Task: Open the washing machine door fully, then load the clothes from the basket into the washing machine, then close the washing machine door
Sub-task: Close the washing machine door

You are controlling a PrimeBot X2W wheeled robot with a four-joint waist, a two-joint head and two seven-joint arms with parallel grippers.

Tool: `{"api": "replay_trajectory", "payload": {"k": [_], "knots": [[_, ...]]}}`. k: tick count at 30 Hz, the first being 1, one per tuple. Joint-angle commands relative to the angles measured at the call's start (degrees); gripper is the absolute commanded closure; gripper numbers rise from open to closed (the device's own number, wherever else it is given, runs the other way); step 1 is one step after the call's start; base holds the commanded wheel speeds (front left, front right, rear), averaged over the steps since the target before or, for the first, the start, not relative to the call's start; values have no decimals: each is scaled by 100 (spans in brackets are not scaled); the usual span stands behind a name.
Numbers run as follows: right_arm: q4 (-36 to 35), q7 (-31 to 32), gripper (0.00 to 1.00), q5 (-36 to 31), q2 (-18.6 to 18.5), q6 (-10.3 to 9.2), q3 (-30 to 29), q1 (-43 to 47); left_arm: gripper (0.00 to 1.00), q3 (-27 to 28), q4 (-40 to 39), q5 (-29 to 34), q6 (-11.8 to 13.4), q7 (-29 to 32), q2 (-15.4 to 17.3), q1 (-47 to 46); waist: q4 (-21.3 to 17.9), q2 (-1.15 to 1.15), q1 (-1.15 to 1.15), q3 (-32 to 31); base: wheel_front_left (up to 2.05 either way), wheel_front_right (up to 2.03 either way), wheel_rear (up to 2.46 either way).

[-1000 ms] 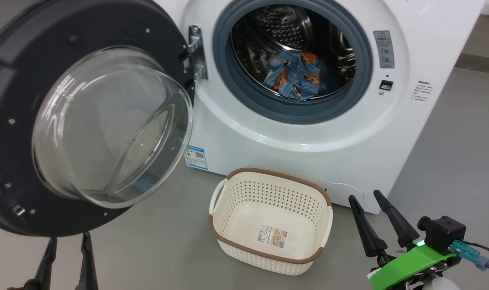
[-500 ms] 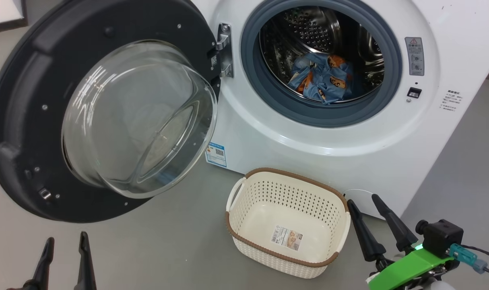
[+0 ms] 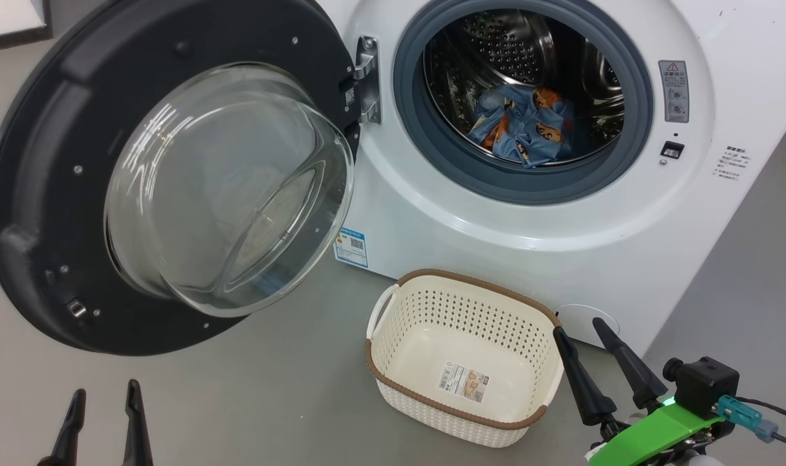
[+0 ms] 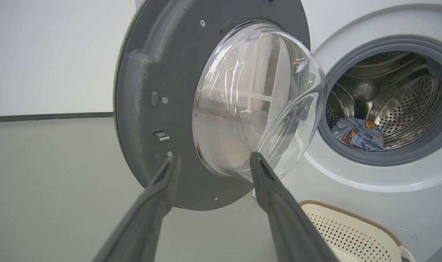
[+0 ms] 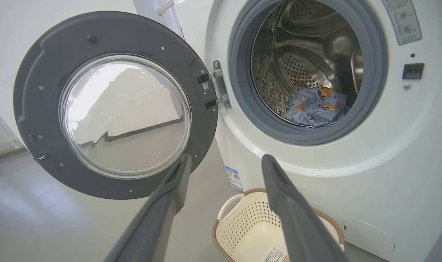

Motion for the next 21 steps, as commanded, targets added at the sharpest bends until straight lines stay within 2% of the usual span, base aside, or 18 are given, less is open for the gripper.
{"api": "replay_trajectory", "payload": {"k": [1, 21], "knots": [[-144, -27, 0, 51, -46, 9, 96, -49, 0, 198, -153, -20, 59, -21, 123, -153, -16, 0, 0, -1, 0, 0, 0], [-117, -27, 0, 71, -44, 9, 49, -87, 0, 209, -160, -89, 92, -26, 164, -189, -41, 0, 0, -2, 0, 0, 0]]}}
